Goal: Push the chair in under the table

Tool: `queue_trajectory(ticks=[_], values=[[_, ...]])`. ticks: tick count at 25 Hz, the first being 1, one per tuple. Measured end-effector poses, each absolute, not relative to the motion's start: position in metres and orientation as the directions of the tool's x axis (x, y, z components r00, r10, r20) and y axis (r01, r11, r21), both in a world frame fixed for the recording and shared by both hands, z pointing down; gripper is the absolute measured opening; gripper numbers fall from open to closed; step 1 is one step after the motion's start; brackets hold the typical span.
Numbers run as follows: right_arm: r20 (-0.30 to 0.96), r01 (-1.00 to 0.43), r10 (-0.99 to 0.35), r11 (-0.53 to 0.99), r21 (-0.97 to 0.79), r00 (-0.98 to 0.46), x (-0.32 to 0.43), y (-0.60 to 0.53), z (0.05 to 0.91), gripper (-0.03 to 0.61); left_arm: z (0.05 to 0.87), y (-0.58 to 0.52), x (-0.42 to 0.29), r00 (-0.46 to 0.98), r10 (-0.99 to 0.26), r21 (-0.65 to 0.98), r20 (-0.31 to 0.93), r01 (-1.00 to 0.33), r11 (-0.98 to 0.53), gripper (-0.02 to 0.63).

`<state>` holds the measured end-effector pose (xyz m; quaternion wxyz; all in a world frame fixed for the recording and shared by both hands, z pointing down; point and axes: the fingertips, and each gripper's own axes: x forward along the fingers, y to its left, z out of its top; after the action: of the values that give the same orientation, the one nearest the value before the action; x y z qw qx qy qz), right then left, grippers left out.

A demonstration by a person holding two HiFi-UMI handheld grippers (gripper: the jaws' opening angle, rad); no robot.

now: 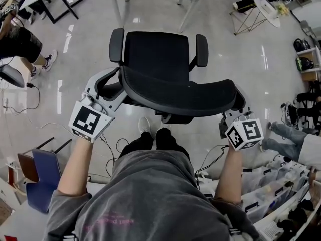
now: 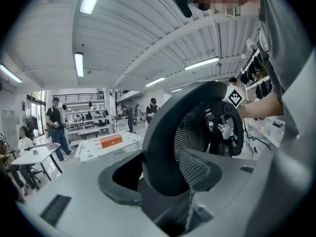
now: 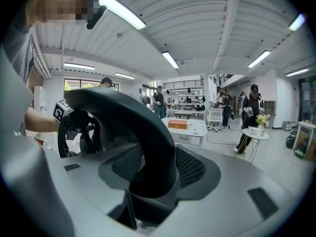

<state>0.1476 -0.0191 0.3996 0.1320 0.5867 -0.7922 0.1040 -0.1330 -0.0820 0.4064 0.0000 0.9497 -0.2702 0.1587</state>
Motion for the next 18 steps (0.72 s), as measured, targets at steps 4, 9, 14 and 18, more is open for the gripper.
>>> queue_trajectory(ticks=[4, 9, 14, 18], values=[[0.340, -0.939, -0.879, 0.343, -0.035, -0.334, 0.151, -0.023, 0.400, 0.213, 0.409, -0.085, -0.129, 0.795, -0.511, -0.083, 0.327, -0.514, -0.854, 0.232], [0.331, -0.924, -0.868, 0.381, -0.030, -0.369, 0.152, -0.025, 0.400, 0.218, 0.412, -0.088, -0.124, 0.787, -0.510, -0.072, 0.348, -0.520, -0.851, 0.230], [0.330, -0.905, -0.851, 0.424, -0.029, -0.409, 0.152, -0.029, 0.402, 0.232, 0.414, -0.091, -0.118, 0.778, -0.506, -0.076, 0.373, -0.518, -0.852, 0.229], [0.338, -0.880, -0.823, 0.474, -0.038, -0.457, 0.147, -0.037, 0.405, 0.235, 0.416, -0.095, -0.119, 0.776, -0.498, -0.060, 0.386, -0.518, -0.853, 0.227]])
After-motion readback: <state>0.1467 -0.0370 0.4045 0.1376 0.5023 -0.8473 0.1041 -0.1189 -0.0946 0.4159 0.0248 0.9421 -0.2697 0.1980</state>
